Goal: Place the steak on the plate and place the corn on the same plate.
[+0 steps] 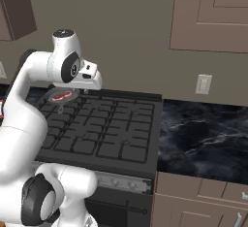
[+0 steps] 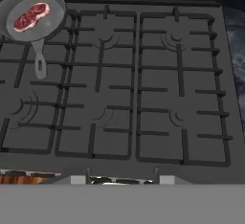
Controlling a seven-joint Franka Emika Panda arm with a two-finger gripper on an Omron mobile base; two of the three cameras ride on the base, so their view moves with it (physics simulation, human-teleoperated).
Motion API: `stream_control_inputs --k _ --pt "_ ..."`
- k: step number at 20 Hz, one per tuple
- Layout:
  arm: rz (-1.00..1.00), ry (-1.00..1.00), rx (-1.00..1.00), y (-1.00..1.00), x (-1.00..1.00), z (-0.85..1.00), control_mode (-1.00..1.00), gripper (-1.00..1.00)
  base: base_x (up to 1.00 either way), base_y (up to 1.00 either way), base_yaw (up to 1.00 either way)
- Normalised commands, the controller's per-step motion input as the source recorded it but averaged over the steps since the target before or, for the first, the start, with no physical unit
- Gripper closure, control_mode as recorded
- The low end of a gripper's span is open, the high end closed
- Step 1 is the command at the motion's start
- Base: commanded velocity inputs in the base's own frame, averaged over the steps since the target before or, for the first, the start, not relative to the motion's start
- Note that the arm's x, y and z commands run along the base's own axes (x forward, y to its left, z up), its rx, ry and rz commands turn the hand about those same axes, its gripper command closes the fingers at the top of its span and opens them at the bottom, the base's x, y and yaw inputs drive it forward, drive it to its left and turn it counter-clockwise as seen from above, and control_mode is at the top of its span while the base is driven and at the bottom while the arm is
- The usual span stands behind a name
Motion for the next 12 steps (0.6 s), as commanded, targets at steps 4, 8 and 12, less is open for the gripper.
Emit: stream_control_inputs --k 4,8,12 --pt "-0.04 0.01 0.0 0.24 0.01 -0.06 -1.0 -1.0 0.0 0.0 0.0" --pt "-0.14 0.0 0.0 0.69 0.17 -0.13 -1.0 -1.0 0.0 0.0 0.0" --pt "-0.14 0.0 0.0 0.69 0.34 -0.15 -1.0 -1.0 0.0 0.0 0.0"
